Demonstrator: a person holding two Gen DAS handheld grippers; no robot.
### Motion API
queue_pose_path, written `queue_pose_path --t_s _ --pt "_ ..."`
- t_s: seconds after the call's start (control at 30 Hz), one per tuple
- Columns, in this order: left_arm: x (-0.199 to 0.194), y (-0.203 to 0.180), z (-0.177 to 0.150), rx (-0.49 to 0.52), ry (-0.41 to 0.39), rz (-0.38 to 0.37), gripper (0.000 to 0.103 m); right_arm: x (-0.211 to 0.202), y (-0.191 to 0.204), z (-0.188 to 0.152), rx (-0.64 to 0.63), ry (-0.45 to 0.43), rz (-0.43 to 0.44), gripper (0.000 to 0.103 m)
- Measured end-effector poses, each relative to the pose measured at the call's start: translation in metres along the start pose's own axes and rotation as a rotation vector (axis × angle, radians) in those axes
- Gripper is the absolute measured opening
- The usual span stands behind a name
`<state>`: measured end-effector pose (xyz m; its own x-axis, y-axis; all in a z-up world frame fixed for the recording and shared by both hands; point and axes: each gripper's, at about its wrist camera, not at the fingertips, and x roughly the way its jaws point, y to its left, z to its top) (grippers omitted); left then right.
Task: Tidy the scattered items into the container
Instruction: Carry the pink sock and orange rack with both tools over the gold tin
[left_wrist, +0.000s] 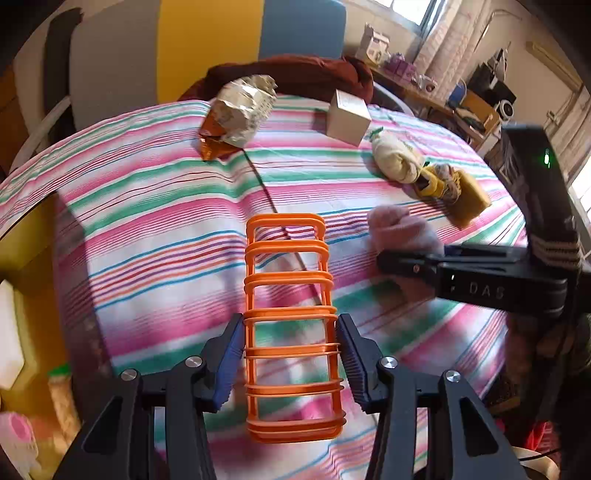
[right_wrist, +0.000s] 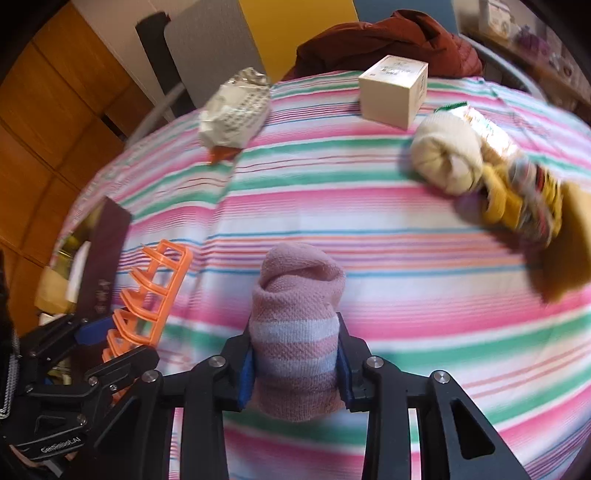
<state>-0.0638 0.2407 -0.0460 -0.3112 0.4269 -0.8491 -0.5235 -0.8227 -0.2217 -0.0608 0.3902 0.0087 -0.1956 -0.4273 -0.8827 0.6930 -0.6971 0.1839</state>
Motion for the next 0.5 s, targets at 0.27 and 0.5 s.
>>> queue_pose_path --t_s 0.27,0.5 --pt "-0.042 0.025 -0.021 -0.084 -0.076 -0.001 0.05 0.012 0.033 -0.017 -0.033 0.004 0.097 0.035" --pt "-0.086 0.062 -0.036 -0.174 -0.153 0.028 0.05 0.0 0.076 -0.024 -0.16 0.011 0.184 0.035"
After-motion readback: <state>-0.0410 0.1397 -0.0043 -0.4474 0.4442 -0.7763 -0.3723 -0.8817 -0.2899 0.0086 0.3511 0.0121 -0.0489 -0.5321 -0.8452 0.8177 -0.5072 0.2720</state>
